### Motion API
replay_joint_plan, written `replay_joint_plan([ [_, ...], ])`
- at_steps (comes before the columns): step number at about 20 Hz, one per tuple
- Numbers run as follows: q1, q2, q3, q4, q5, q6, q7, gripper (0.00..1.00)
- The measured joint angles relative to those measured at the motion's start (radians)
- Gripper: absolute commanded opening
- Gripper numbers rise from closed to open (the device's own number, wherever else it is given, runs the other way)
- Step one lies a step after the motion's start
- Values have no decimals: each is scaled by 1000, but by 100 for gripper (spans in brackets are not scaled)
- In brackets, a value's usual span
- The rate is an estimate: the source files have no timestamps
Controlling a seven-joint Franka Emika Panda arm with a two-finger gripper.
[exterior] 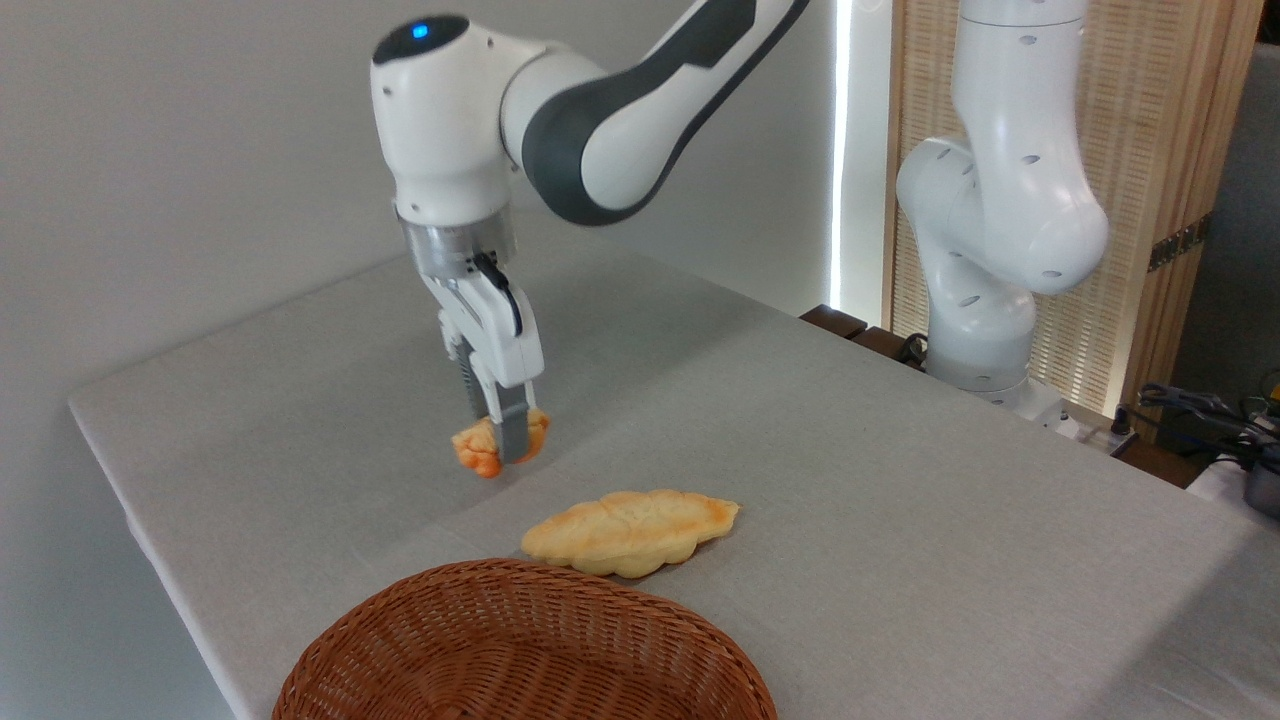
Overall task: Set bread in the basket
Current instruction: 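Carry the held bread roll over the wicker basket, then open the gripper to drop the bread roll into the basket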
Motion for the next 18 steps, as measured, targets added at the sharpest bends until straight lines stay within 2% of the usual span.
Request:
replay_joint_plan([
  [6,6,-26,111,76,3,-1,-2,46],
  [9,10,-33,188,92,4,5,-5,56],
  [10,11,-33,209,93,4,12,-5,62],
  [11,12,-33,247,94,5,38,-5,83],
  [12,13,-33,285,94,5,63,-3,99],
  [15,16,-29,333,93,10,122,0,100],
  [18,16,-11,343,93,31,169,-3,100],
])
